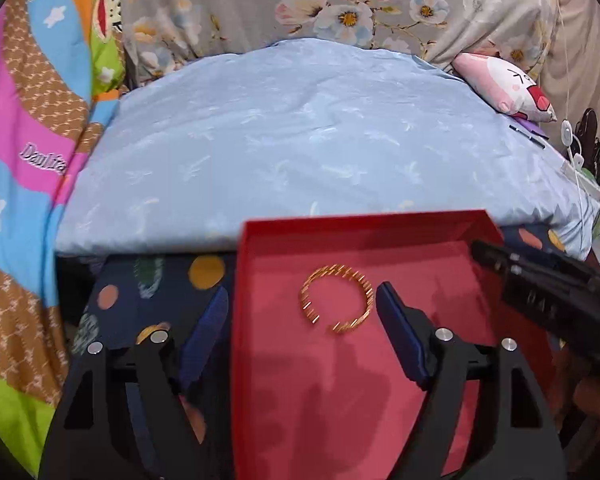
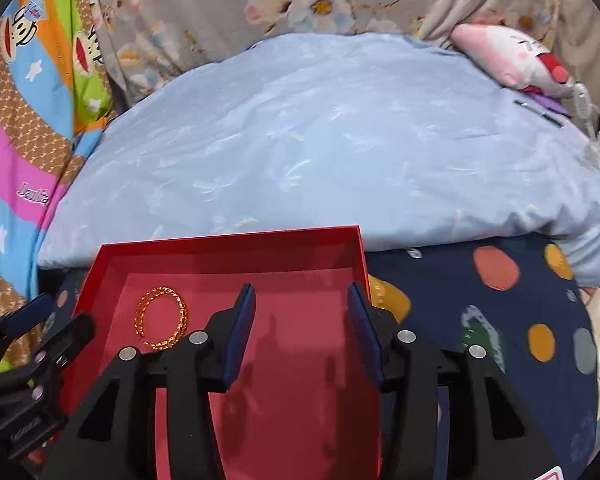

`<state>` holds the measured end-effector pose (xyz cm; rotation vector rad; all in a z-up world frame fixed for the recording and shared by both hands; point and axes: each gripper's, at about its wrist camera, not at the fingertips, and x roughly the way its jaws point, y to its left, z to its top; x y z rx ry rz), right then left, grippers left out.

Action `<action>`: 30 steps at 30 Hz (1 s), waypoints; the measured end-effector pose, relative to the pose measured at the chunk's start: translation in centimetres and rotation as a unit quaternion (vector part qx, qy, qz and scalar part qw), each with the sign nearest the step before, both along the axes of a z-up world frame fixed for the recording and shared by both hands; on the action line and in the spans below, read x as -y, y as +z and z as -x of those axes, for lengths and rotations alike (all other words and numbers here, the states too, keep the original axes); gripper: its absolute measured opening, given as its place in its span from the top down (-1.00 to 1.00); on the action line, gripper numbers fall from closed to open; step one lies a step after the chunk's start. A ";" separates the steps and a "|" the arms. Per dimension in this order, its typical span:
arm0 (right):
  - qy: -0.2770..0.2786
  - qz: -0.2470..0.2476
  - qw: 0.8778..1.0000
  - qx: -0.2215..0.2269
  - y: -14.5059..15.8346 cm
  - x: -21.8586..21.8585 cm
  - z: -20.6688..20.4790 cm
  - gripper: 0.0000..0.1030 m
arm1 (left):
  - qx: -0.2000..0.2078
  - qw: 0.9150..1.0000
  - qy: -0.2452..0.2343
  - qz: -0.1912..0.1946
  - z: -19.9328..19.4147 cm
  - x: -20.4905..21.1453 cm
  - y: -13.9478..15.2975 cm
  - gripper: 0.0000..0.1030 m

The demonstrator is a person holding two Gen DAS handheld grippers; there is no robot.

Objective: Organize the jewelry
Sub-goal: 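Carry the bangle into the red tray and open the left tool while the right releases the ring there, then withdraw both tools from the red tray back over the jewelry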

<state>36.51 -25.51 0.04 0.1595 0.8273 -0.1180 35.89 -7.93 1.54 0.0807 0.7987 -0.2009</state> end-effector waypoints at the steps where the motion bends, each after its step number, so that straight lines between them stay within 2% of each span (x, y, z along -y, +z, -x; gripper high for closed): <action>1: -0.014 0.020 1.000 0.010 0.3 -0.2 0.5 0.08 | 0.004 1.000 0.007 -0.001 0.7 -0.5 0.0 -0.44; 4: -0.047 0.048 0.997 0.026 0.8 -0.3 1.1 0.07 | 0.000 1.000 0.020 0.017 1.9 -1.8 0.0 -0.44; 8: -0.091 0.052 0.994 0.033 0.9 0.5 1.6 0.07 | 0.001 0.999 0.019 0.034 3.0 -2.6 0.2 -0.44; 12: -0.106 0.047 0.993 0.031 0.7 0.5 1.5 0.07 | 0.002 1.000 0.012 0.024 3.4 -2.0 -0.4 -0.44; 16: -0.108 0.051 0.992 0.027 0.5 0.0 1.3 0.07 | -0.003 0.999 0.015 0.031 3.6 -2.1 -0.6 -0.44; 22: -0.067 0.024 0.997 0.039 1.7 -0.7 3.0 0.00 | -0.002 0.999 0.021 0.025 5.1 -3.2 0.5 -0.44; 24: -0.052 0.026 0.997 0.046 2.8 -1.1 5.1 -0.11 | 0.002 1.000 0.023 0.020 6.1 -3.7 1.0 -0.44; 27: -0.022 0.029 0.998 0.050 4.2 -1.9 9.0 -0.18 | 0.005 1.000 0.024 0.015 8.7 -4.8 1.8 -0.58; 30: 0.009 0.038 0.998 0.040 4.7 -2.8 13.7 -0.23 | 0.004 1.000 0.016 0.011 11.5 -5.4 1.9 -0.63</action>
